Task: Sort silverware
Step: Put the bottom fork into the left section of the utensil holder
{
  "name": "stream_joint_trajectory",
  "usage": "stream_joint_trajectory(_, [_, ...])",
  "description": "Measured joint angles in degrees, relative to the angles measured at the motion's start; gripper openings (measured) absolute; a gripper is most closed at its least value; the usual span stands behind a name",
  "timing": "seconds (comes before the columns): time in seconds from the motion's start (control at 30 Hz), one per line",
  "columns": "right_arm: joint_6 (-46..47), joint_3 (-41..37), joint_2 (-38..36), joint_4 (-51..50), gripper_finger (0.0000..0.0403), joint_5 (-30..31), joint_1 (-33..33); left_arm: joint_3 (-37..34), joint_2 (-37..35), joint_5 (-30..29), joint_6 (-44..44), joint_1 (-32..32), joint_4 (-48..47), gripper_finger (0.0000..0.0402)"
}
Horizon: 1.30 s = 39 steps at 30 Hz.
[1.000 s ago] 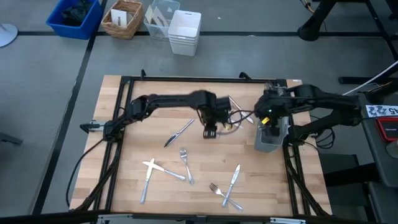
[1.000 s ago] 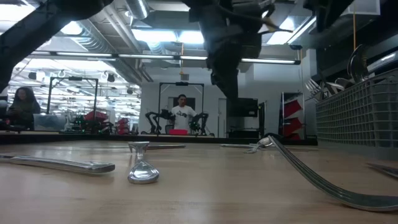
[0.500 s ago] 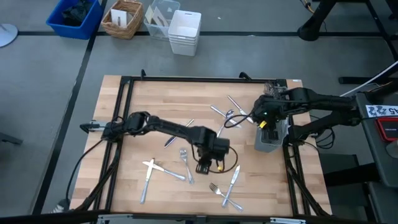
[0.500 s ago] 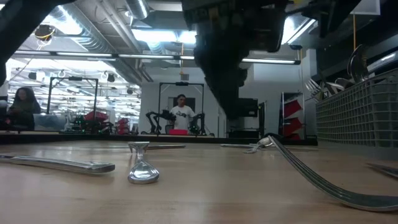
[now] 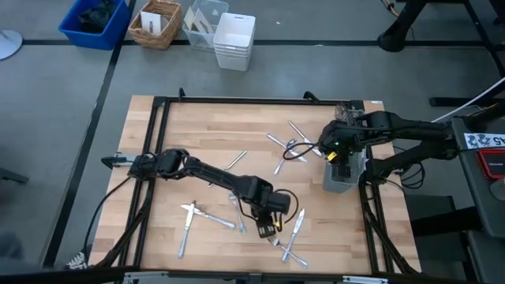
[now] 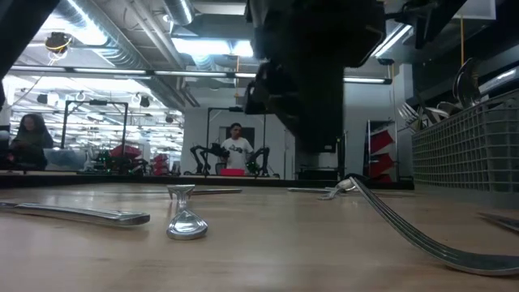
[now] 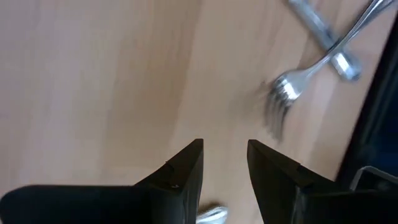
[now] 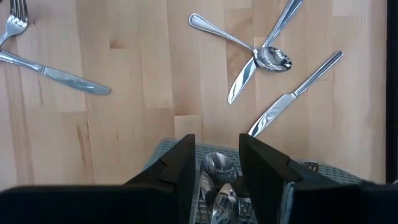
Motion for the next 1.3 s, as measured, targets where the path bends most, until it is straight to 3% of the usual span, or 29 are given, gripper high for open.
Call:
stream_joint_trajectory(0.2, [0.1,0.0,0.0,0.0,0.0127,0.0,0.0,-0.3,0.0,0.1,-11.2,-2.1,2.0,0.0117])
stream_joint_trajectory(0.53, [0.1,0.0,0.0,0.0,0.0127,0.0,0.0,-8.5,0.0,0.2,-21.8,-3.3,14.2,0.0117])
stream_joint_trajectory(1.3, [0.3,0.0,0.0,0.0,0.0127,0.0,0.0,-9.1,2.0,0.0,-19.5,-3.9,19.4,0.0117])
